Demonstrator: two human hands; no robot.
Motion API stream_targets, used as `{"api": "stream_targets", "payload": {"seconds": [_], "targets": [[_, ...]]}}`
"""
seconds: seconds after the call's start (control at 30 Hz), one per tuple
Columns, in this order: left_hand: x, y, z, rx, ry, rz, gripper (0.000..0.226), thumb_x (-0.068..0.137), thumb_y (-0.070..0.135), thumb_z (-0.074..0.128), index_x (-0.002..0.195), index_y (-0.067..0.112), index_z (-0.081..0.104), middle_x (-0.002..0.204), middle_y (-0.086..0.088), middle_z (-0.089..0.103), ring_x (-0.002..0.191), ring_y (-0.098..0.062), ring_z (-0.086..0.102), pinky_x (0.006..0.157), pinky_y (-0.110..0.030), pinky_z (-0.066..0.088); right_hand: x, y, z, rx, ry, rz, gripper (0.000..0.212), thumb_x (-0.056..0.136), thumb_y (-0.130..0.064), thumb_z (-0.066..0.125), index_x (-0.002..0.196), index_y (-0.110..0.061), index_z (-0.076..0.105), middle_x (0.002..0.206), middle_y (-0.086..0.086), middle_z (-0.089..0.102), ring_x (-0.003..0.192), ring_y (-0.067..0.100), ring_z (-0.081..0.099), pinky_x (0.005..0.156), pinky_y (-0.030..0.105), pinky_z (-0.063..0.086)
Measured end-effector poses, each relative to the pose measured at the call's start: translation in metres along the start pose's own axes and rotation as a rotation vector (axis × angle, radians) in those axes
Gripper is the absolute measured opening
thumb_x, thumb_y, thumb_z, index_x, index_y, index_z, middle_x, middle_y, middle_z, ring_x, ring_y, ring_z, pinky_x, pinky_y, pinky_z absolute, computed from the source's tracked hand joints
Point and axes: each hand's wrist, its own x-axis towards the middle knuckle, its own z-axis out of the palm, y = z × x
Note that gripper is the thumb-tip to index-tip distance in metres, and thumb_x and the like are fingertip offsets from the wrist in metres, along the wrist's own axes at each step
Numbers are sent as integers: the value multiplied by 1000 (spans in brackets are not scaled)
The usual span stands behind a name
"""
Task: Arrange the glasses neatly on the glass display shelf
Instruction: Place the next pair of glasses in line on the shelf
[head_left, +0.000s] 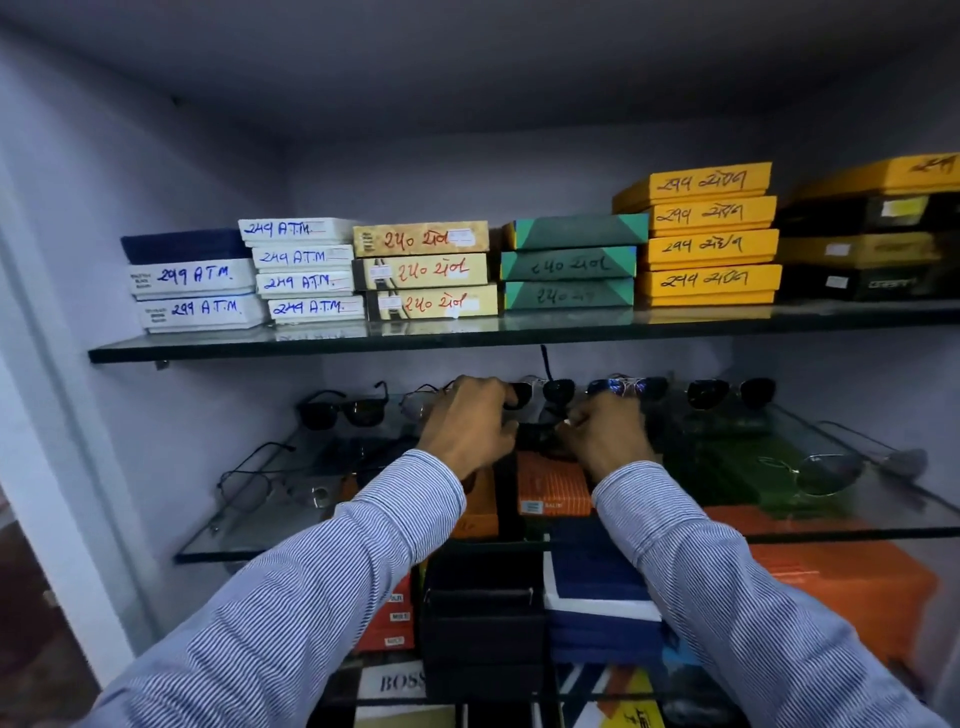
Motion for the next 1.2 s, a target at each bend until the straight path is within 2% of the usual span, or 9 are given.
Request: {"api": "stream_targets", "payload": {"seconds": [0.27,0.4,0.53,0.6,0.73,0.8,0.9,1.07,1.2], "targets": [[9,8,10,-90,-33,-61,43,91,19,73,133,13,69,127,-13,71,115,-32,69,101,-40,56,-13,17,-42,112,11,-164,13,85,-20,76,88,-9,82,75,3,75,69,15,69,78,30,59],[9,15,10,-128,-27,-105,26,86,19,80,112,16,79,118,-7,73,101,-24,72,99,-41,58,-21,20,-64,212,-48,-133,11,85,-18,76,87,-8,82,68,5,74,59,11,66,61,17,53],[3,20,2,-122,-32,-84,21,82,17,83,102,14,82,105,-6,78,92,-21,74,94,-38,60,-23,20,-80,285,-101,-99,10,86,-18,76,81,-10,81,62,6,73,49,11,64,54,17,57],[1,22,-4,-109,-27,-86,15,80,17,83,95,11,82,98,-6,79,88,-20,73,90,-33,61,-20,20,-85,312,-122,-41,9,84,-18,78,81,-10,79,61,5,72,45,7,61,43,9,48],[-1,26,-17,-173,-8,-190,9,78,11,82,87,10,82,93,-5,78,84,-18,72,83,-28,60,-11,18,-90,295,-133,64,11,79,-17,83,80,-8,77,59,5,72,36,2,58,34,8,41],[1,26,-23,-311,-53,-285,12,78,6,84,90,8,81,82,-6,76,64,-13,70,67,-27,63,-5,17,-92,261,-139,88,10,78,-16,83,78,-7,78,60,7,73,36,3,59,34,9,41],[0,19,-29,-550,-102,-456,19,80,-1,82,96,4,74,68,-10,73,36,-8,61,37,-17,48,0,19,-96,217,-152,109,12,76,-14,84,75,-4,78,58,8,71,34,5,59,31,9,39],[6,3,-29,-734,-123,-604,31,77,-7,82,106,-3,73,60,-14,74,37,-14,65,37,-22,54,8,23,-95,169,-224,188,16,73,-14,85,77,0,79,58,11,73,34,9,61,39,19,52],[9,-2,-26,-688,-168,-633,31,75,-4,84,105,-2,73,57,-14,74,39,-16,65,39,-23,54,13,23,-86,151,-289,234,18,69,-14,88,74,-1,77,62,13,75,43,17,67,51,27,59]]}}
